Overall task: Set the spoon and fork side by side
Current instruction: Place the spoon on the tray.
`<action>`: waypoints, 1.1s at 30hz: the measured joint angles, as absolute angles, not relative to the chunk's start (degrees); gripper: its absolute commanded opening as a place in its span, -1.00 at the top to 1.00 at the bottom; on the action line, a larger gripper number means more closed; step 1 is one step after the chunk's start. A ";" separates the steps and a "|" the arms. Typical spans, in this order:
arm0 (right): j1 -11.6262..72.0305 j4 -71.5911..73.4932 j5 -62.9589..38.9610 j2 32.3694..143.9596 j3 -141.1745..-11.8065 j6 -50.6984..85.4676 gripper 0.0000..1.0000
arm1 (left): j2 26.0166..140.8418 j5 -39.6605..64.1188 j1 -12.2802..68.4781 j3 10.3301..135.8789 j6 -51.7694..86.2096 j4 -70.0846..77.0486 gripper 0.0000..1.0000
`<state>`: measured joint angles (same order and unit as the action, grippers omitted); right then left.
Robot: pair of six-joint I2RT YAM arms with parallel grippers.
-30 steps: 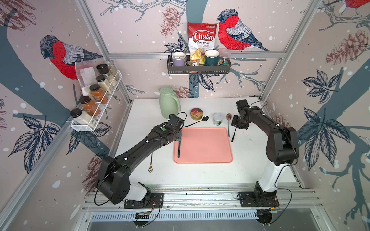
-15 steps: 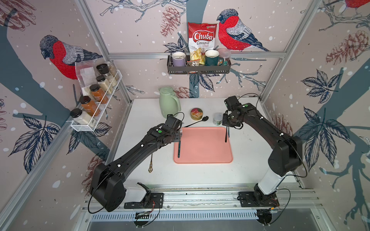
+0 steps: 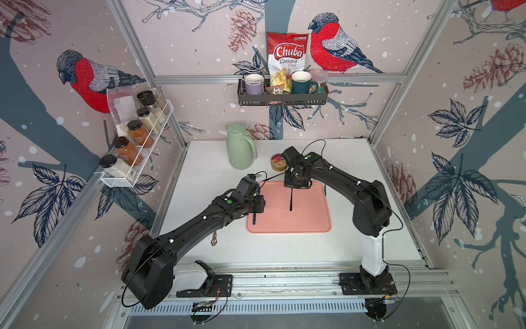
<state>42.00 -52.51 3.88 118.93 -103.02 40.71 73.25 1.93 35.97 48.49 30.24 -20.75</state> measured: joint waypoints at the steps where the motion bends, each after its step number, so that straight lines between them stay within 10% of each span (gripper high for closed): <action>1: 42.68 -52.58 3.75 120.75 -104.49 40.95 0.94 | 72.58 1.28 35.99 48.10 30.26 -20.69 0.11; 16: 49.54 -53.76 1.02 133.95 -117.78 45.76 0.94 | 47.77 -25.43 36.07 44.03 35.53 -28.29 0.07; 33: 52.12 -56.27 1.02 138.52 -122.08 47.88 0.86 | 45.41 -28.67 36.07 43.83 34.46 -30.59 0.05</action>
<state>52.12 -56.27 1.02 138.52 -122.08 47.88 45.41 -28.67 36.07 43.83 34.46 -30.59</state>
